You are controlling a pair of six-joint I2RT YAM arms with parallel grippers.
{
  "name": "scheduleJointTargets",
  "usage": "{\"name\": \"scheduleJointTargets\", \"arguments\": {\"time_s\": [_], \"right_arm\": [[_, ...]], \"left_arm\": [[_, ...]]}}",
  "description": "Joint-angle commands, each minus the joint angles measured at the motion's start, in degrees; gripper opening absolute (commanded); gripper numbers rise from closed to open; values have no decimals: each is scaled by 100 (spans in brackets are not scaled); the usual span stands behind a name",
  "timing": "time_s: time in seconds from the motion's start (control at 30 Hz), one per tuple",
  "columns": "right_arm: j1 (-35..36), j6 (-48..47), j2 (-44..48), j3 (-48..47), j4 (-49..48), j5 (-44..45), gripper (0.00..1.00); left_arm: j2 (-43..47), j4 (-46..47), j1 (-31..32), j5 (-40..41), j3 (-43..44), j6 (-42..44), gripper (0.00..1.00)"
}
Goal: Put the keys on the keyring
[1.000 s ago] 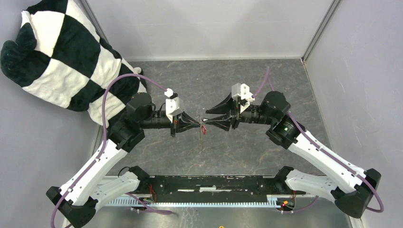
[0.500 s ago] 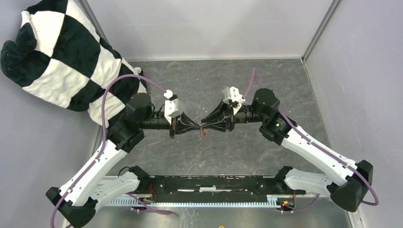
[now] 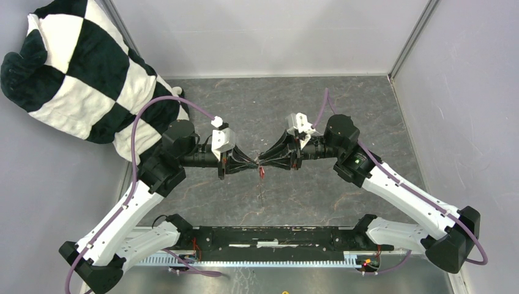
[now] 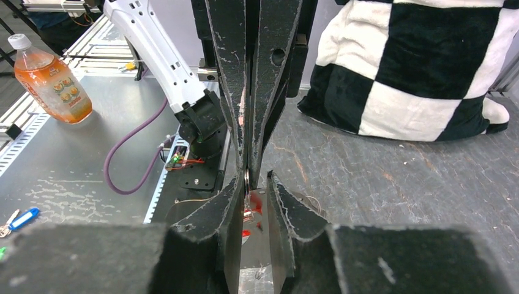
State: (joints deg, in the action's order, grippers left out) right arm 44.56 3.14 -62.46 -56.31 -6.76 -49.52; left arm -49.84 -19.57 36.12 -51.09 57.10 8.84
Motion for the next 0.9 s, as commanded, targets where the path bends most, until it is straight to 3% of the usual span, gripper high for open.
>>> {"name": "scheduleJointTargets", "arguments": {"time_s": [0.0, 0.13, 0.27, 0.33, 0.4, 0.5, 0.67, 0.7, 0.77, 0.87], "right_arm": [[-20, -15, 15, 81, -114, -22, 23], [-19, 49, -47, -24, -64, -180, 16], [-19, -29, -87, -29, 106, -80, 27], [-22, -9, -91, -29, 84, -67, 27], [-27, -1, -70, -20, 39, -67, 20], [-24, 85, 27, 50, -174, 25, 2], [-30, 144, 180, 117, -236, 135, 0], [-30, 136, 166, 89, -136, 140, 0], [-22, 3, 91, -53, 282, 228, 1], [-27, -393, -109, -351, 1204, 453, 1]], "left_arm": [[97, 193, 0, -179, 152, -78, 2], [137, 219, 0, -165, 135, -74, 2], [161, 260, 1, -169, 126, -68, 2], [172, 258, 0, -186, 119, -78, 2], [181, 257, 0, -195, 109, -93, 2], [194, 220, 0, -200, 91, -51, 2], [137, -98, 3, -38, 36, 307, 3], [99, -229, 1, 38, 42, 392, 6], [-1, -436, 0, 148, 97, 518, 23], [-213, -828, -2, 170, 308, 875, 37]]}}
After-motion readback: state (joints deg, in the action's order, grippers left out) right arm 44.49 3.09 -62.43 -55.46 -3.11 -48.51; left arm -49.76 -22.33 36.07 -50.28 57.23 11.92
